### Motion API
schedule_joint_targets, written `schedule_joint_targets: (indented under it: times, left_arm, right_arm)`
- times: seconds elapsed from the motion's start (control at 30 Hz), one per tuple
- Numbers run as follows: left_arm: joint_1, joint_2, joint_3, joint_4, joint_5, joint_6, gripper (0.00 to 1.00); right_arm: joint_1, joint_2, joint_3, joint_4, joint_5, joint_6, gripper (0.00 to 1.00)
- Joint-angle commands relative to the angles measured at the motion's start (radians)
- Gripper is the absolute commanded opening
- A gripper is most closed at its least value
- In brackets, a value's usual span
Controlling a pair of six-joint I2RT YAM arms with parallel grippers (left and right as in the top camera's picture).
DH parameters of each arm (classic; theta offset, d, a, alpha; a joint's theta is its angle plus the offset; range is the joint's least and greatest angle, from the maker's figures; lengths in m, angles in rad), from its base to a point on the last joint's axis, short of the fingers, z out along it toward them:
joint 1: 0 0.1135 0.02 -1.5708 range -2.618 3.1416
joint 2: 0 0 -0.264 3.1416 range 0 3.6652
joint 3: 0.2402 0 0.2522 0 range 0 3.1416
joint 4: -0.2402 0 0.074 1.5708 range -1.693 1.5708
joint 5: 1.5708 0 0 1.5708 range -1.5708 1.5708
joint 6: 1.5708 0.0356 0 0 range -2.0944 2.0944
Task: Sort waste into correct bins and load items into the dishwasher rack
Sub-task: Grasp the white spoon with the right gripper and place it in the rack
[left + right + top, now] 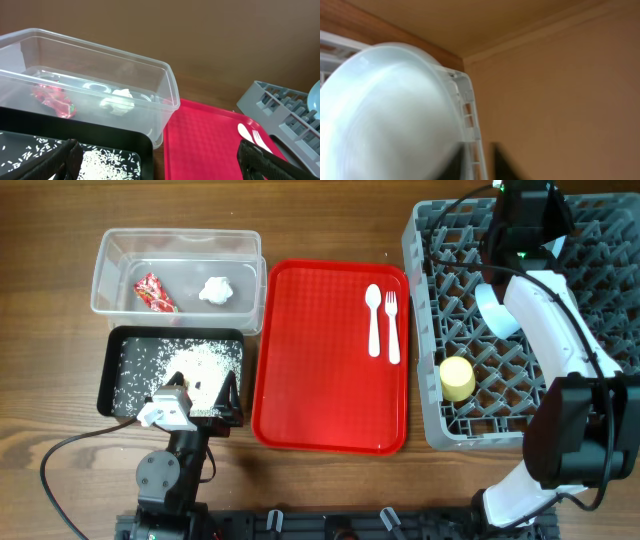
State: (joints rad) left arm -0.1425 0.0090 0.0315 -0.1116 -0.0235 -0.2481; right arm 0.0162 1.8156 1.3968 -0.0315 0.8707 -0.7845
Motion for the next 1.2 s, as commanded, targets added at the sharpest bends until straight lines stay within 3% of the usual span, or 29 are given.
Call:
schedule_joint_targets:
  times: [0.0, 0.07, 0.13, 0.17, 0.23, 0.27, 0.33, 0.4, 0.6, 0.77, 0.83, 0.87, 1.03, 1.17]
  left_arm:
    - [0.007, -0.006, -0.007, 0.003, 0.012, 0.006, 1.0]
    - [0.007, -0.006, -0.007, 0.003, 0.012, 0.006, 1.0]
    - [0.007, -0.006, -0.007, 0.003, 0.012, 0.006, 1.0]
    - [0.007, -0.006, -0.007, 0.003, 0.012, 0.006, 1.0]
    - [0.007, -0.006, -0.007, 0.003, 0.012, 0.006, 1.0]
    - [0.007, -0.006, -0.007, 0.003, 0.012, 0.006, 1.0]
    - [0.007, -0.006, -0.007, 0.003, 0.012, 0.006, 1.0]
    - [0.007, -0.006, -0.007, 0.003, 0.012, 0.005, 1.0]
    - [0.007, -0.006, -0.007, 0.003, 0.012, 0.006, 1.0]
    - [0.007, -0.006, -0.007, 0.003, 0.012, 0.006, 1.0]
    - [0.007, -0.006, -0.007, 0.003, 0.012, 0.006, 1.0]
    - [0.007, -0.006, -0.007, 0.003, 0.012, 0.006, 1.0]
    - [0.007, -0.006, -0.007, 0.003, 0.012, 0.006, 1.0]
    - [0.007, -0.006, -0.007, 0.003, 0.012, 0.006, 1.0]
  right_arm:
    - [0.041, -0.035, 0.002, 0.0, -0.027, 0.137, 0.6]
    - [0.119, -0.09, 0.002, -0.02, -0.027, 0.179, 0.72]
    - [0.238, -0.149, 0.002, -0.198, -0.051, 0.363, 0.75]
    - [0.344, -0.181, 0.003, -0.407, -0.224, 0.57, 0.75]
    - [0.414, -0.183, 0.003, -0.571, -0.541, 0.809, 0.73]
    - [0.452, -0.171, 0.002, -0.706, -0.923, 0.994, 0.57]
    - [0.486, -0.132, 0.002, -0.809, -1.072, 1.095, 0.55]
    - [0.491, -0.062, 0.002, -0.834, -0.966, 1.151, 0.57]
    - [0.423, 0.188, 0.002, -0.678, -0.764, 1.239, 0.54]
    - [0.401, 0.287, 0.002, -0.639, -0.81, 1.229, 0.34]
    - [0.401, 0.283, 0.002, -0.657, -0.812, 1.229, 0.11]
    - [0.401, 0.269, 0.002, -0.661, -0.812, 1.229, 0.07]
    - [0.401, 0.098, 0.002, -0.675, -0.809, 1.226, 0.04]
    - [0.368, -0.096, 0.002, -0.715, -0.69, 1.175, 0.04]
